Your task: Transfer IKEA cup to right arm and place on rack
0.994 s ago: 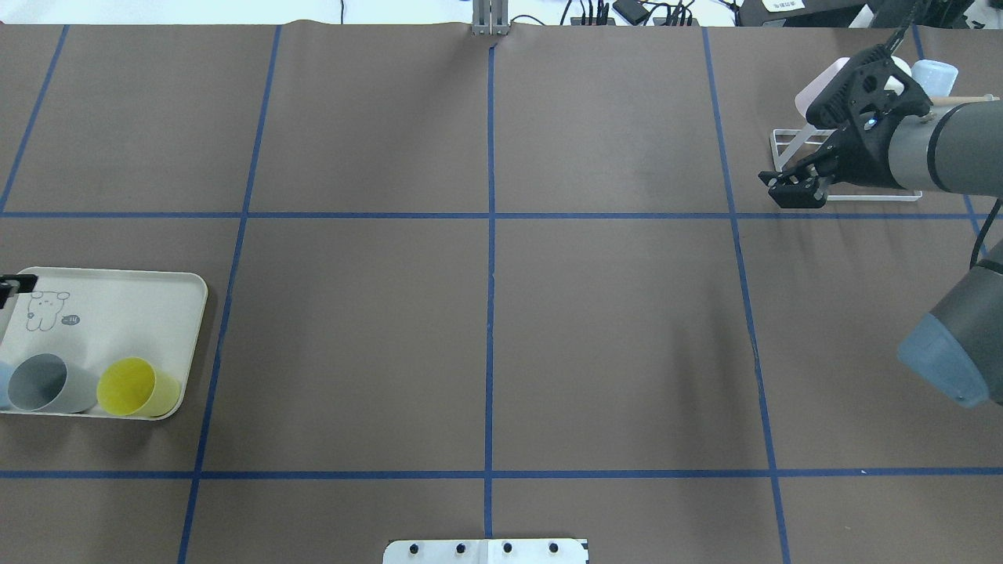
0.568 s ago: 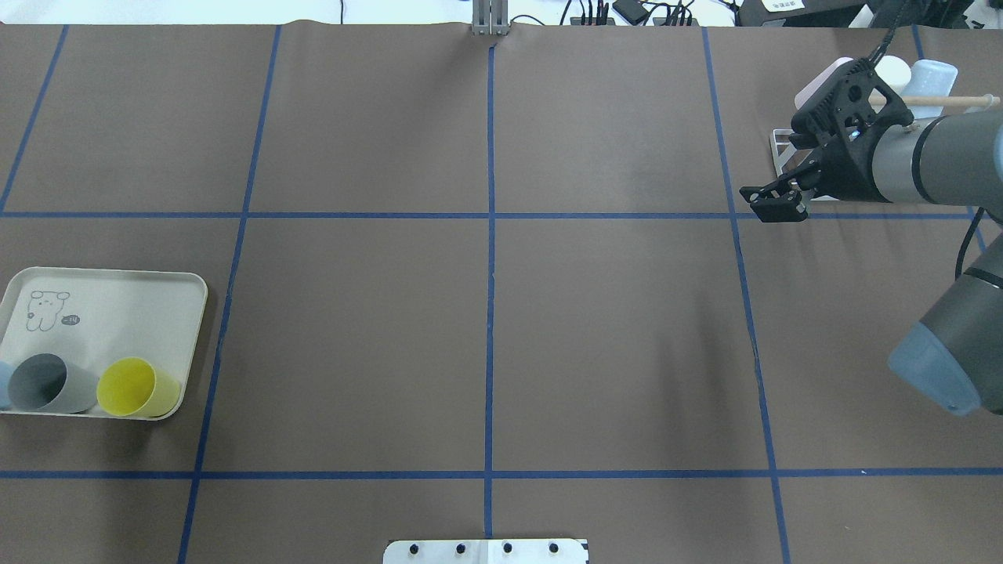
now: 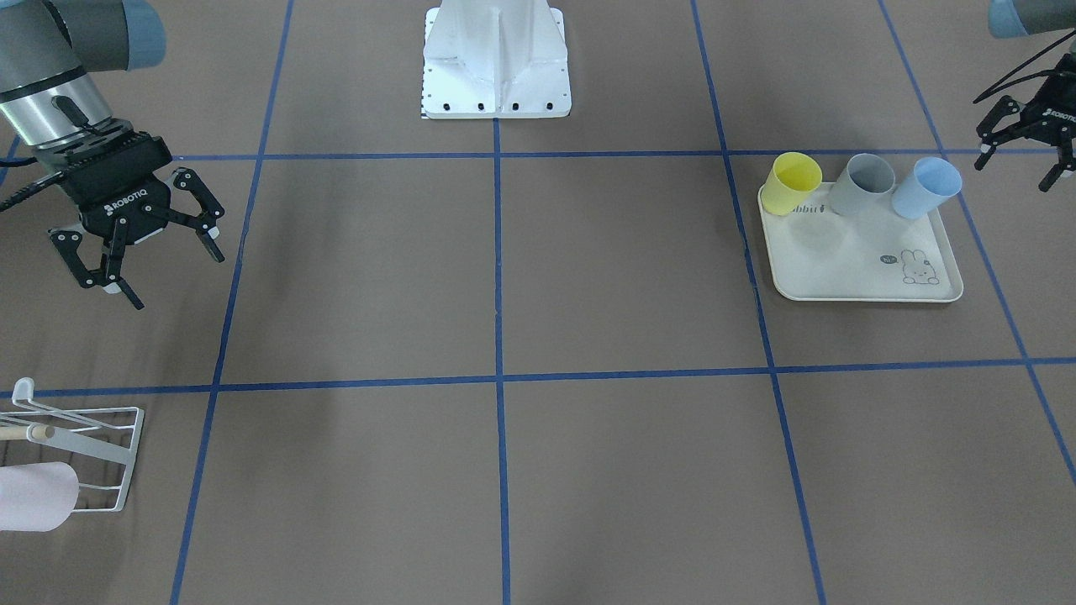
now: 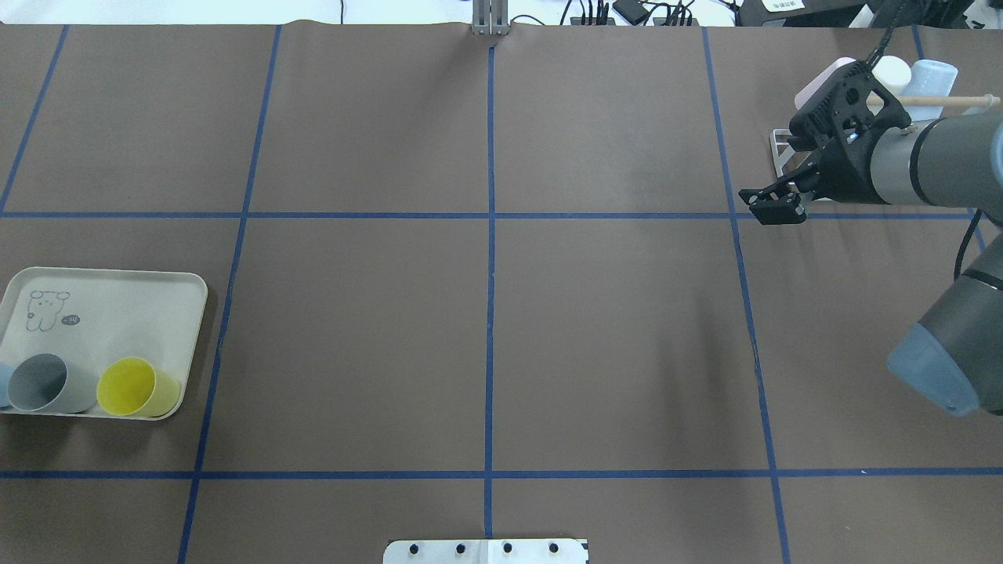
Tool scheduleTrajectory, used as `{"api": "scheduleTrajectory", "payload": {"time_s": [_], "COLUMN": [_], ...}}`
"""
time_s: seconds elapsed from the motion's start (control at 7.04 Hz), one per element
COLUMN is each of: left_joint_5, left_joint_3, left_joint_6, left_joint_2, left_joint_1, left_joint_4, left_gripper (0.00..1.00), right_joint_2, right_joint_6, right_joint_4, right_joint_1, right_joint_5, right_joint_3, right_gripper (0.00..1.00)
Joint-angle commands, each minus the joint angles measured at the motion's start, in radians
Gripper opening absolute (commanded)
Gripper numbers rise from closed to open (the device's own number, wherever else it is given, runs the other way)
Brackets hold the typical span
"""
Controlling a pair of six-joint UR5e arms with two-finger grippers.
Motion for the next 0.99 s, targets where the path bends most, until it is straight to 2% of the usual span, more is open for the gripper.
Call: {"api": "scheduleTrajectory", "payload": {"time_s": [0.0,0.28,0.43,0.57,0.71,0.85], "left_joint_5": [-0.033,-0.016,-0.016,-0.016,-0.016,-0.018], "left_joint_3": [0.006,0.016,0.023,0.039,0.041,0.043], "left_joint_6": [-0.01,-0.125,-0.119,-0.118,-0.118,-0.119], "left_joint_2": [-0.005,-0.038,-0.038,-0.04,-0.04,-0.04], "left_joint_1": [0.038,0.16,0.162,0.162,0.162,0.162], "left_joint_4": [0.0,-0.003,-0.004,-0.004,-0.007,-0.027], "left_gripper": [1.0,1.0,0.99,0.83,0.38,0.03], "right_joint_2": [0.0,0.0,0.0,0.0,0.001,0.001], "right_joint_6": [-0.002,-0.005,-0.005,-0.005,-0.005,-0.005], "right_joint_4": [0.0,0.0,0.0,0.0,0.0,0.0], "right_joint_1": [0.0,0.001,0.001,0.001,0.0,0.001], "right_joint_5": [-0.001,-0.002,-0.004,-0.004,-0.004,-0.004], "right_joint_3": [-0.003,-0.005,-0.005,-0.005,-0.003,-0.002], "right_gripper": [1.0,1.0,1.0,1.0,1.0,1.0]}}
